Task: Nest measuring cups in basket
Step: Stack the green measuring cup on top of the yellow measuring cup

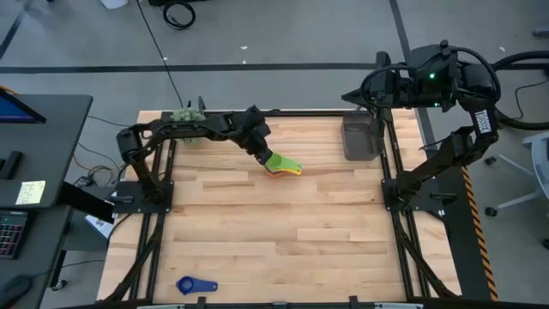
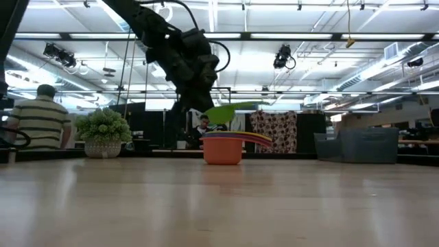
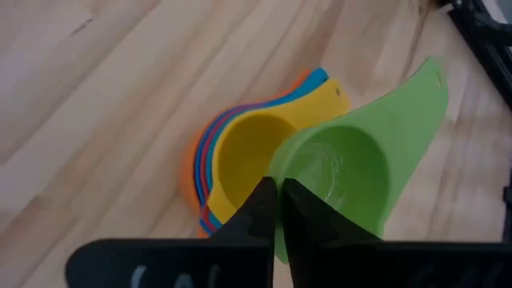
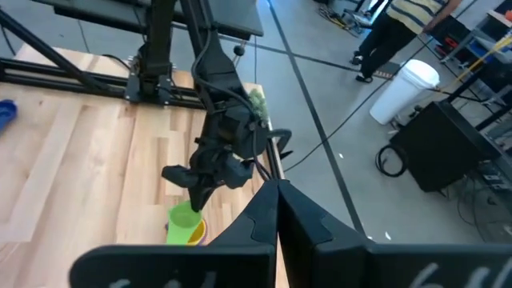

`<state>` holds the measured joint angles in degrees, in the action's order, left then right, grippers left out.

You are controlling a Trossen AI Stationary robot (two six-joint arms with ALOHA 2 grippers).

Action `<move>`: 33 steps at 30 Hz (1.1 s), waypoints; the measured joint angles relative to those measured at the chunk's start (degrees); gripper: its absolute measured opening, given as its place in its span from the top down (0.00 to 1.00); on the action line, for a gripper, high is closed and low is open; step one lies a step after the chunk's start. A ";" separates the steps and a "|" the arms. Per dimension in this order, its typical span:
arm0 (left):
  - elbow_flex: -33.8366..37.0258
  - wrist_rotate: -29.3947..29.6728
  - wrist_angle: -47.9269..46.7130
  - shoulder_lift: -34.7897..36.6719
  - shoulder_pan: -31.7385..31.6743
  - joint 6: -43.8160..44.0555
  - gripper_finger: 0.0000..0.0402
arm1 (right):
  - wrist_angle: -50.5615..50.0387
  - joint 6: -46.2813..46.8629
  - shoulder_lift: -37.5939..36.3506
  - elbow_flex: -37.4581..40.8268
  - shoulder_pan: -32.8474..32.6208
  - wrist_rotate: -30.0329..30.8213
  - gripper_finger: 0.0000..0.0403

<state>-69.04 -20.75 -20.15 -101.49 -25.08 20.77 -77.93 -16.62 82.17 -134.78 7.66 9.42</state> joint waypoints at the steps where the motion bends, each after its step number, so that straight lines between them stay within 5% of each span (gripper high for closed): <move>1: 0.00 0.01 0.33 -0.33 -0.13 0.11 0.97 | -0.02 -0.01 0.00 0.00 0.26 0.01 0.98; 33: 0.00 0.56 0.02 -2.65 -1.60 -0.63 0.87 | -0.26 -1.37 -0.02 0.00 7.79 -0.08 0.96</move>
<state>-69.04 -20.18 -20.13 -104.14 -26.68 20.13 -78.19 -17.99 82.15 -134.78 15.45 9.34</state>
